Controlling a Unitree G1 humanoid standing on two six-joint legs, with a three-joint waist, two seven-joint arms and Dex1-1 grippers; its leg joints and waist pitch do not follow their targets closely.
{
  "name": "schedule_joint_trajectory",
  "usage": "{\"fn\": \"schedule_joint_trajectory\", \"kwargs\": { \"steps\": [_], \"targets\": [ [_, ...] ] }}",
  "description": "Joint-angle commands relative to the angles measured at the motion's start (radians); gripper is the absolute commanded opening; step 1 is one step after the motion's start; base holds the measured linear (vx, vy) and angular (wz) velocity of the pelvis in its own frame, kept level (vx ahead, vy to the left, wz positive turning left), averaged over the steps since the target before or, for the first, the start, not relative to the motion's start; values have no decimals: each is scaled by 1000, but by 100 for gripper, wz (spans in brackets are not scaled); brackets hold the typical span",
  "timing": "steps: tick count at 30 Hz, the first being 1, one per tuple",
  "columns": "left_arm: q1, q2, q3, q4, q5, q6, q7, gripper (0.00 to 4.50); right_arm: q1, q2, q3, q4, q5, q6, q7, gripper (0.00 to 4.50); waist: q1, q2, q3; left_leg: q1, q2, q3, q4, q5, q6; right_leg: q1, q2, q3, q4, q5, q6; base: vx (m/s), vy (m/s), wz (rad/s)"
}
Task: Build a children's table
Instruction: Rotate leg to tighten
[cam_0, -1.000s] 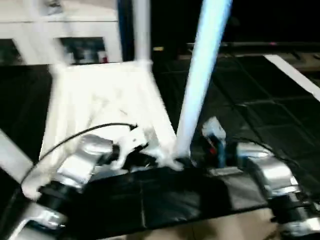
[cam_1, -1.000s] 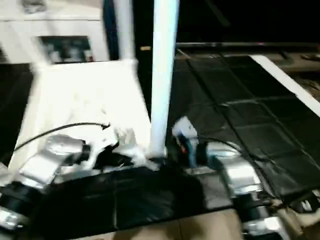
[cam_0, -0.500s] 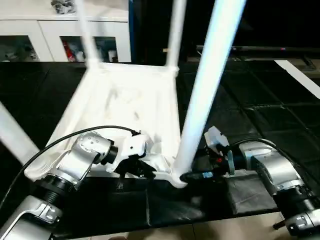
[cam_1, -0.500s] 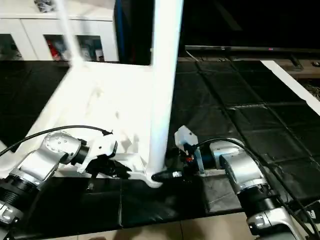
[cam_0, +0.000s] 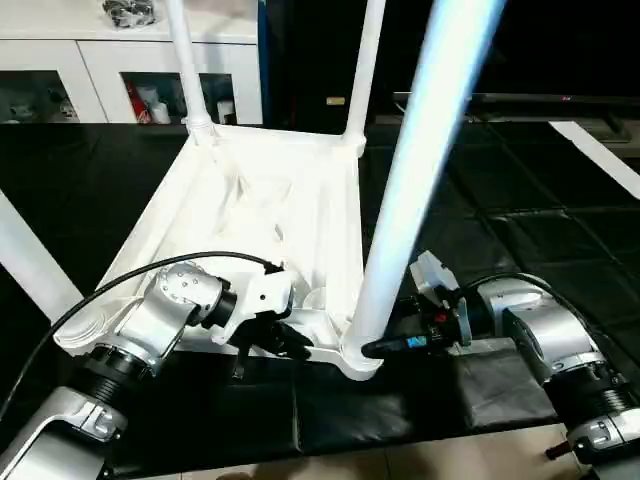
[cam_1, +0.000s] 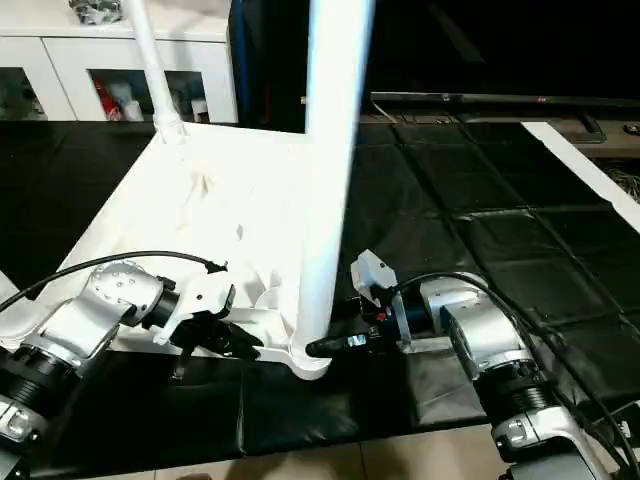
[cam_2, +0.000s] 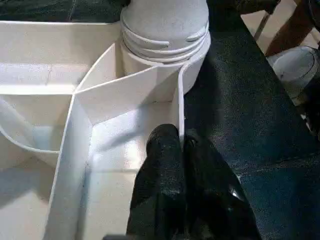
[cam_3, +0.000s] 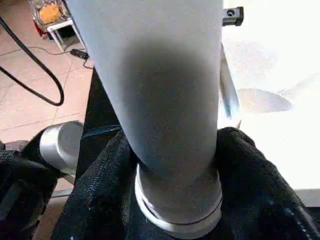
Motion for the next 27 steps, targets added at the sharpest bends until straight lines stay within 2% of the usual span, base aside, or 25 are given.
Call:
{"fn": "schedule_joint_trajectory", "kwargs": {
  "steps": [1,4,5,6,7,8,10,12,13,14,16,19,20,21,22,24,25,27],
  "targets": [
    [-23,-33,4,5,2,46,57,0,19,24,-7,-50,28,58,-43,206,-5,-1,-58,2,23,7,-70,-156,39,54,-45,42,-64,-187,-221,0,0,0],
    [-27,-76,46,-4,-14,132,153,0,58,60,-9,-110,1,97,-165,204,-7,3,-53,4,20,4,-74,-191,18,51,-45,42,-74,-257,-195,0,0,0],
    [-25,-101,63,-25,-27,177,192,0,77,98,-21,-129,-1,120,-243,204,-10,2,-53,1,18,1,-77,-217,9,54,-48,41,-79,-317,-177,0,0,0],
    [-23,-124,72,-41,-30,208,229,0,87,134,-33,-132,-5,142,-312,204,-12,5,-52,3,18,0,-79,-227,-3,51,-48,42,-84,-351,-160,0,0,0],
    [-19,-151,81,-58,-35,244,266,0,94,171,-42,-131,-14,157,-381,204,-16,3,-52,3,18,-1,-80,-236,-7,49,-48,41,-85,-364,-155,0,0,0],
    [-13,-191,90,-82,-40,294,318,0,101,224,-49,-124,-34,162,-471,200,-27,4,-52,-4,15,-5,-83,-237,-20,55,-47,38,-84,-385,-145,0,0,0],
    [-11,-214,94,-90,-37,317,349,0,97,252,-54,-115,-41,170,-516,199,-45,4,-51,-8,12,-9,-84,-254,-28,56,-46,34,-92,-435,-119,0,0,0],
    [-10,-280,107,-95,-25,367,436,0,75,318,-59,-72,-80,180,-641,198,-58,5,-52,-4,9,-7,-80,-261,-18,50,-43,35,-98,-447,-114,0,0,0],
    [-10,-280,107,-95,-25,367,436,0,75,318,-59,-72,-80,180,-641,197,-65,4,-50,-5,8,-7,-79,-260,-13,48,-43,34,-100,-454,-114,0,0,0],
    [-15,-334,121,-91,-15,397,515,0,49,366,-66,-33,-102,185,-730,196,-70,3,-51,-4,5,-6,-77,-260,-6,46,-41,34,-103,-469,-110,0,0,0],
    [-19,-369,130,-94,-7,425,572,0,32,402,-74,-16,-121,195,-800,196,-74,5,-51,-6,4,-8,-77,-257,0,47,-41,32,-106,-483,-104,0,0,0],
    [-21,-407,142,-103,3,455,639,0,-1,452,-96,19,-130,204,-868,196,-80,7,-53,-8,6,-7,-78,-242,4,46,-39,34,-103,-453,-106,0,0,0],
    [-21,-408,140,-103,8,451,646,0,-13,461,-100,29,-126,198,-866,196,-78,6,-57,-10,6,-7,-78,-221,14,50,-39,34,-98,-410,-112,0,0,0],
    [-20,-408,139,-107,13,452,649,0,-14,464,-101,28,-126,197,-868,251,-78,4,-57,-9,7,-6,-78,-218,19,48,-38,35,-98,-390,-117,0,0,0],
    [-19,-401,141,-110,15,451,645,0,-14,462,-99,24,-124,192,-855,265,-76,5,-57,-9,8,-5,-78,-208,24,49,-37,36,-94,-347,-130,0,0,0],
    [-16,-383,144,-114,16,447,637,0,-7,450,-90,13,-127,181,-832,265,-74,7,-60,-9,9,-2,-77,-179,33,52,-36,38,-86,-262,-158,0,0,0],
    [-12,-364,137,-114,21,426,616,0,1,436,-85,7,-130,169,-813,285,-75,3,-59,-11,8,-2,-77,-176,36,54,-36,38,-86,-255,-161,0,0,0],
    [-5,-334,128,-116,28,406,584,0,16,410,-87,-2,-129,149,-783,309,-74,5,-58,-10,8,-1,-77,-180,40,54,-38,38,-88,-269,-161,0,0,0]
  ]
}}
